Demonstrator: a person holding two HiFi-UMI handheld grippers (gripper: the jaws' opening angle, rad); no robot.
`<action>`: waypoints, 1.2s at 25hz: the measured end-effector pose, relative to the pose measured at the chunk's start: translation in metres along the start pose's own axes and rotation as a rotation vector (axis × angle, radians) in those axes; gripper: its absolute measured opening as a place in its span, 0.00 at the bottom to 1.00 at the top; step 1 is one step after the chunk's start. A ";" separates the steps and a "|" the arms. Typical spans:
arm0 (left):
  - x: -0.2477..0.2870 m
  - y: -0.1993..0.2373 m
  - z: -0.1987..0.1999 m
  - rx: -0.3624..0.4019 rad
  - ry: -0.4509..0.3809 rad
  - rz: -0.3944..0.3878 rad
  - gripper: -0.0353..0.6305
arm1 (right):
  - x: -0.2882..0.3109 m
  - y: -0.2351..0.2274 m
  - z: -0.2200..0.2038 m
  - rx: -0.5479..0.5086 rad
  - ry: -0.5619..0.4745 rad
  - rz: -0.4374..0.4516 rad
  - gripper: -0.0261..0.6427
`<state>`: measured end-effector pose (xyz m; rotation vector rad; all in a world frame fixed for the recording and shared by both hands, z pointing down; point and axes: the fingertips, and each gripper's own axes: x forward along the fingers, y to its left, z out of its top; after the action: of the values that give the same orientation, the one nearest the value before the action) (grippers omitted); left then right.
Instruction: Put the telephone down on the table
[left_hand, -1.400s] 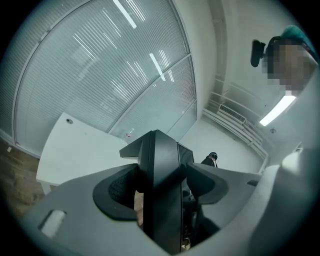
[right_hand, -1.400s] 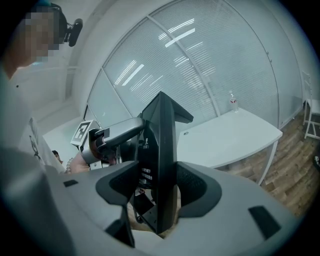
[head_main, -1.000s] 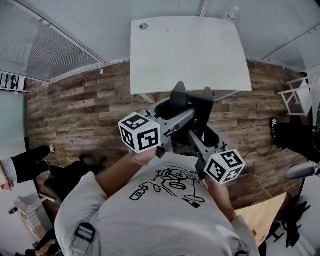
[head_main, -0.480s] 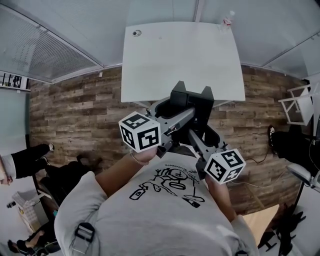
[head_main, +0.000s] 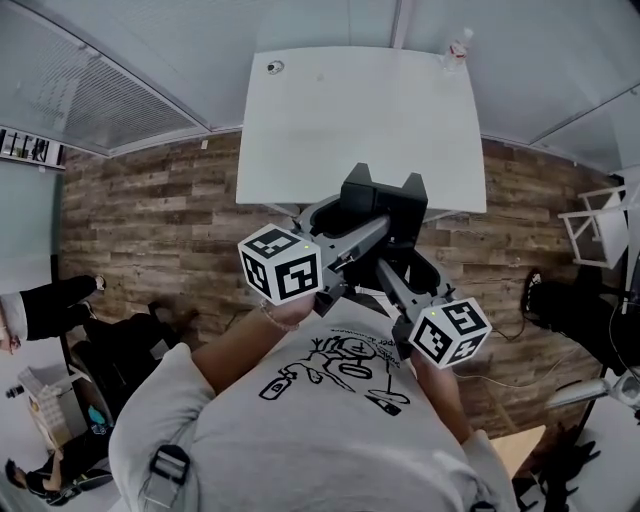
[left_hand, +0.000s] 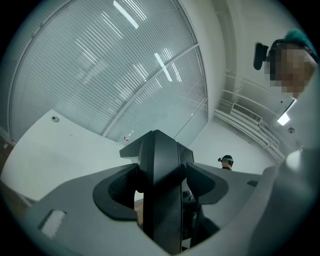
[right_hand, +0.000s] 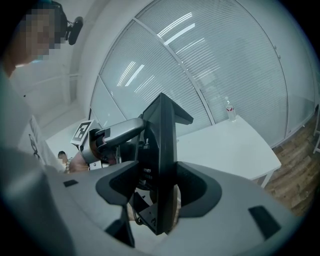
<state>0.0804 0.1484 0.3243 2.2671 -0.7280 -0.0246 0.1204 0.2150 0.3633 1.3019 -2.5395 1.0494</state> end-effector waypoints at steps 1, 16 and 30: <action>-0.001 0.001 0.000 -0.002 -0.003 0.003 0.50 | 0.001 0.000 0.000 -0.001 0.003 0.004 0.38; 0.020 0.049 0.031 -0.034 -0.022 0.040 0.50 | 0.052 -0.021 0.025 -0.001 0.054 0.031 0.38; 0.037 0.131 0.114 -0.056 -0.054 0.061 0.50 | 0.152 -0.032 0.087 -0.019 0.092 0.053 0.38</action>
<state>0.0207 -0.0185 0.3360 2.1968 -0.8152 -0.0765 0.0672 0.0450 0.3719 1.1600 -2.5222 1.0663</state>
